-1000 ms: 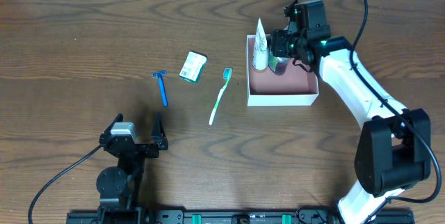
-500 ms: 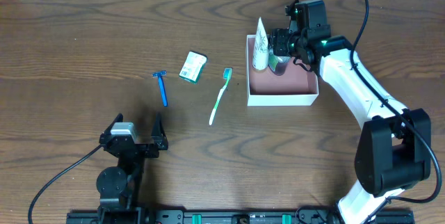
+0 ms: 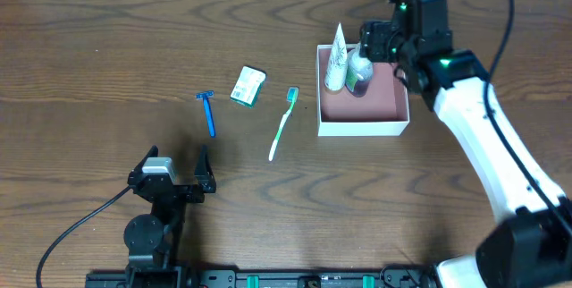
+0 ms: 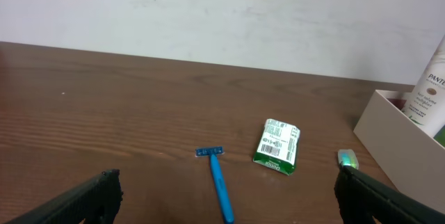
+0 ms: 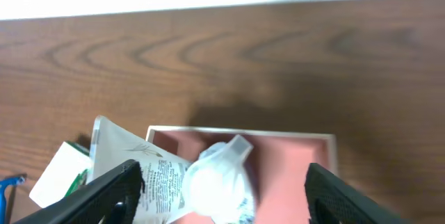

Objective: Pack container
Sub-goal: 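Open the right gripper and move it right toward the Colgate tube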

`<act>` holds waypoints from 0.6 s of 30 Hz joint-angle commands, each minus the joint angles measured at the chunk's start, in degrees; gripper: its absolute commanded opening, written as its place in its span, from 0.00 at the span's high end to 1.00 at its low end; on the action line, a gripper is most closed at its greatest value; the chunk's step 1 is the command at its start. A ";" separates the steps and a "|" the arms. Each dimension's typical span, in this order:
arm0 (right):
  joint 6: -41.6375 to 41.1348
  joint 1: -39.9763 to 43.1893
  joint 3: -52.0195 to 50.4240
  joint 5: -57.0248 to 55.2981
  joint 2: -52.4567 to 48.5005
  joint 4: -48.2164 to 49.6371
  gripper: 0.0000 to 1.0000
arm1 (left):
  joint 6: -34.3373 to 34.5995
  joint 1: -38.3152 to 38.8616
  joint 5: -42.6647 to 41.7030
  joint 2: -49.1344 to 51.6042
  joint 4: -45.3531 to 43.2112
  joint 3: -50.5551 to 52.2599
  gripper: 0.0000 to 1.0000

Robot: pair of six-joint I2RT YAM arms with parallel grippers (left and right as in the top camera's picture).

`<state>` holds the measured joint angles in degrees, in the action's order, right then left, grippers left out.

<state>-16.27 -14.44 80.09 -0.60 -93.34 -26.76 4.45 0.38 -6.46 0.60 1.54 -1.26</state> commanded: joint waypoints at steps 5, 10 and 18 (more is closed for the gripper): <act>0.63 4.63 1.66 -14.25 7.72 -5.09 0.11 | -0.33 -0.33 -0.39 -0.26 1.86 1.03 0.02; -0.85 12.35 1.60 -15.04 8.07 -11.04 0.03 | -0.33 -0.33 -0.39 -0.26 1.88 1.03 0.02; -6.01 23.37 1.53 -11.08 4.57 -17.53 0.01 | -0.33 -0.33 -0.39 -0.26 1.88 1.03 0.02</act>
<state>-19.99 6.83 80.82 -13.34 -87.31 -43.46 4.45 0.38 -6.44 0.58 1.54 -1.26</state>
